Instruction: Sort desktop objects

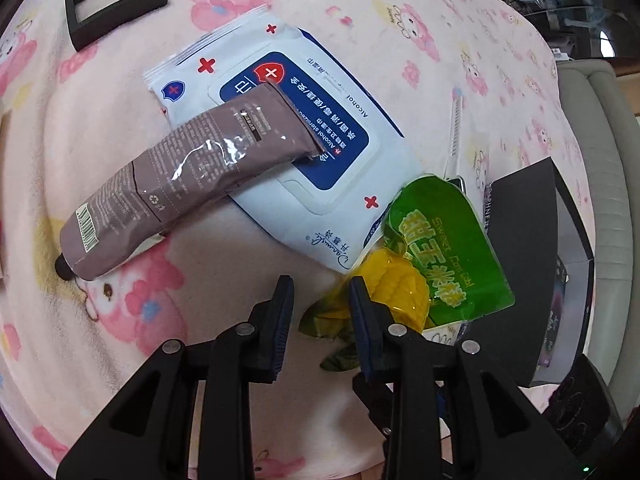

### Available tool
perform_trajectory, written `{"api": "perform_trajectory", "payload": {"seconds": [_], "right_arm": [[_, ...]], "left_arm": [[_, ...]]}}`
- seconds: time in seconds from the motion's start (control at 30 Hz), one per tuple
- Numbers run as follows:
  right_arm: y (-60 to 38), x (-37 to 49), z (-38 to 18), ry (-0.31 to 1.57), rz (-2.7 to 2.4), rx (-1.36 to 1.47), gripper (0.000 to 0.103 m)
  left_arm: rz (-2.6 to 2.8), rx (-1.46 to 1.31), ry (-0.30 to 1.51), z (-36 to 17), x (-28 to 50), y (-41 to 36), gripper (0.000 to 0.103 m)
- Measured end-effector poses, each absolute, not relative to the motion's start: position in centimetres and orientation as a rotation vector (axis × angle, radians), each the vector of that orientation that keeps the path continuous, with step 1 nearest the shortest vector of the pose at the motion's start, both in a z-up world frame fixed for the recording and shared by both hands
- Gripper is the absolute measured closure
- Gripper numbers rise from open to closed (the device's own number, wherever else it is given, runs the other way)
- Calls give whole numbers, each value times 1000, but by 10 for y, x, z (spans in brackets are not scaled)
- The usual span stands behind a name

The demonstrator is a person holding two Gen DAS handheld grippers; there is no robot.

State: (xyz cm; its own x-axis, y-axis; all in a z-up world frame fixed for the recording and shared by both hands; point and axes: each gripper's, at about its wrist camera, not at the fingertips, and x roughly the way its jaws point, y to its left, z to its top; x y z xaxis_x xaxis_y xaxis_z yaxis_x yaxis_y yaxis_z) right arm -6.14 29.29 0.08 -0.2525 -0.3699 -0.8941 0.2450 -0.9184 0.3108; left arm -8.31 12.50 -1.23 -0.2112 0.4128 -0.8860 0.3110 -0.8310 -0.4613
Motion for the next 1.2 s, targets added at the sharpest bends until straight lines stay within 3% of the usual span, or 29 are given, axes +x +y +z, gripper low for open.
{"api": "perform_trajectory", "payload": {"seconds": [0.4, 0.63, 0.87, 1.1, 1.2], "right_arm": [[296, -67, -12, -177, -2185, 1609, 76], [303, -52, 9, -159, -2221, 1526, 93], [317, -32, 36, -121, -2272, 1457, 93], [334, -33, 25, -189, -2256, 1536, 93], [337, -38, 17, -198, -2251, 1584, 87]], "left_arm": [[2242, -1933, -831, -12, -79, 129, 76], [2256, -1939, -777, -9, -74, 140, 78], [2190, -1901, -787, 2, -53, 152, 79], [2122, -1878, -856, -6, -67, 184, 79], [2150, -1829, -922, 0, -68, 171, 77]]}}
